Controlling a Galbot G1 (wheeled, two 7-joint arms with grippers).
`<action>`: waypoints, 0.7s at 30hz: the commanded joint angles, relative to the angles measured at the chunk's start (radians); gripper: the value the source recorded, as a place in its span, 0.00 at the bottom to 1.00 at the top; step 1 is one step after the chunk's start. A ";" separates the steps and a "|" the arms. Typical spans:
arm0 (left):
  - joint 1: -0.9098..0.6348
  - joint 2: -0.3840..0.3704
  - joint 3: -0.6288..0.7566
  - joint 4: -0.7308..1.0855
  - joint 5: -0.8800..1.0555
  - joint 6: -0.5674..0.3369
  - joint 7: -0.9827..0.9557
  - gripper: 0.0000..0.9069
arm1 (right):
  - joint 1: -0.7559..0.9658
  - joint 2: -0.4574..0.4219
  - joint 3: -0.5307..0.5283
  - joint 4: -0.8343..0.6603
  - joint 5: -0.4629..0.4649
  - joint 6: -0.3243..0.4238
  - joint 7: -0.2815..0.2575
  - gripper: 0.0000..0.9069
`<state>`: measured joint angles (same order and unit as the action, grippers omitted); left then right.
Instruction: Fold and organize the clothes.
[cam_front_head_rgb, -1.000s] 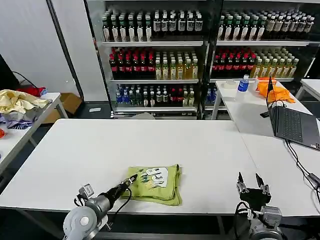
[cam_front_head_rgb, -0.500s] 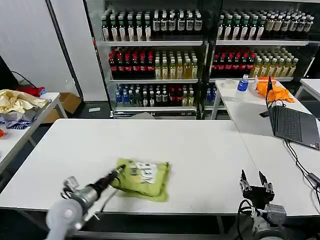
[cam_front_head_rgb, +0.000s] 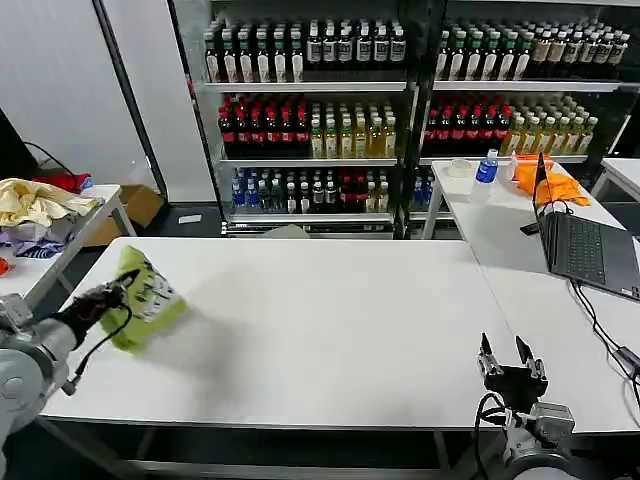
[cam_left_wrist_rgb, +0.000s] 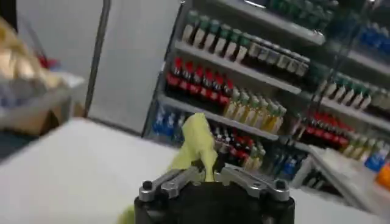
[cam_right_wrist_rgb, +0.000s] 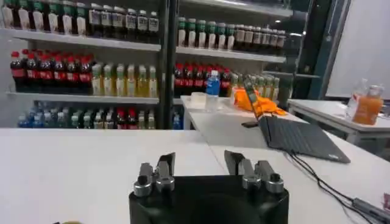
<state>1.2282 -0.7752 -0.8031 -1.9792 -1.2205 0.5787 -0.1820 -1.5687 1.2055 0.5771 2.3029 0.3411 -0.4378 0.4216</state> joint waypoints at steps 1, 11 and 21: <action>0.097 0.062 0.288 -0.067 0.629 -0.079 0.032 0.03 | 0.004 -0.006 -0.001 -0.014 0.002 0.002 0.000 0.68; 0.176 -0.151 0.482 -0.176 1.070 -0.120 -0.085 0.03 | 0.005 -0.033 0.014 -0.035 0.000 0.001 0.000 0.68; 0.073 -0.172 0.541 -0.325 0.711 -0.001 -0.099 0.03 | 0.007 -0.027 0.012 -0.053 -0.001 0.001 0.000 0.68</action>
<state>1.3442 -0.8951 -0.3783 -2.1435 -0.4177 0.5189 -0.2417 -1.5622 1.1805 0.5882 2.2575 0.3406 -0.4374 0.4216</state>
